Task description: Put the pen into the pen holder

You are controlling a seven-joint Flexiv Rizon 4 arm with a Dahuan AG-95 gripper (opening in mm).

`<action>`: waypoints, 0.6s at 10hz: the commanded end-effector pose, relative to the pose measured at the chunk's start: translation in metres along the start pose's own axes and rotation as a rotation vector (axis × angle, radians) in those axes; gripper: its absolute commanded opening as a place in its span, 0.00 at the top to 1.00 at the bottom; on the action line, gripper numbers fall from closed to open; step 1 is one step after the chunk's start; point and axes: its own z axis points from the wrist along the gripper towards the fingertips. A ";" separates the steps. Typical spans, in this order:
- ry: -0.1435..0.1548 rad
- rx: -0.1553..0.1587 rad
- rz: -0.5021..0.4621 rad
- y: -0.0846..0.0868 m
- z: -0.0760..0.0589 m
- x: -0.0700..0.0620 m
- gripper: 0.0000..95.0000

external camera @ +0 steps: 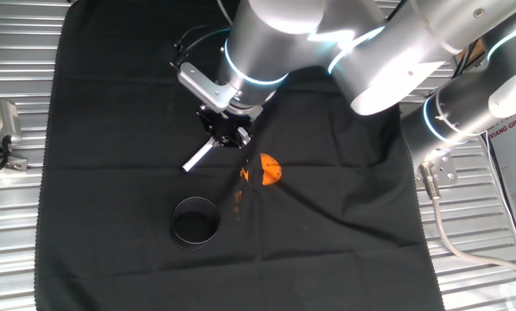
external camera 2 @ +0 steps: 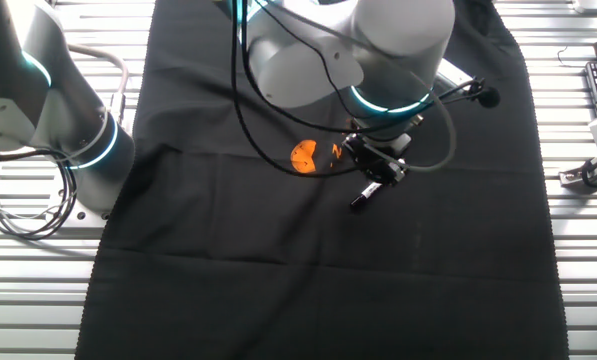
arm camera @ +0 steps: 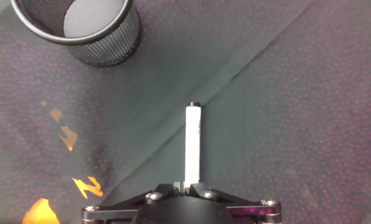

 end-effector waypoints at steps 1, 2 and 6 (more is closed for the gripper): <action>0.002 -0.004 -0.013 -0.002 0.000 0.001 0.80; 0.000 -0.006 -0.017 -0.003 0.000 0.001 0.80; -0.012 -0.002 -0.042 -0.005 0.003 0.006 0.80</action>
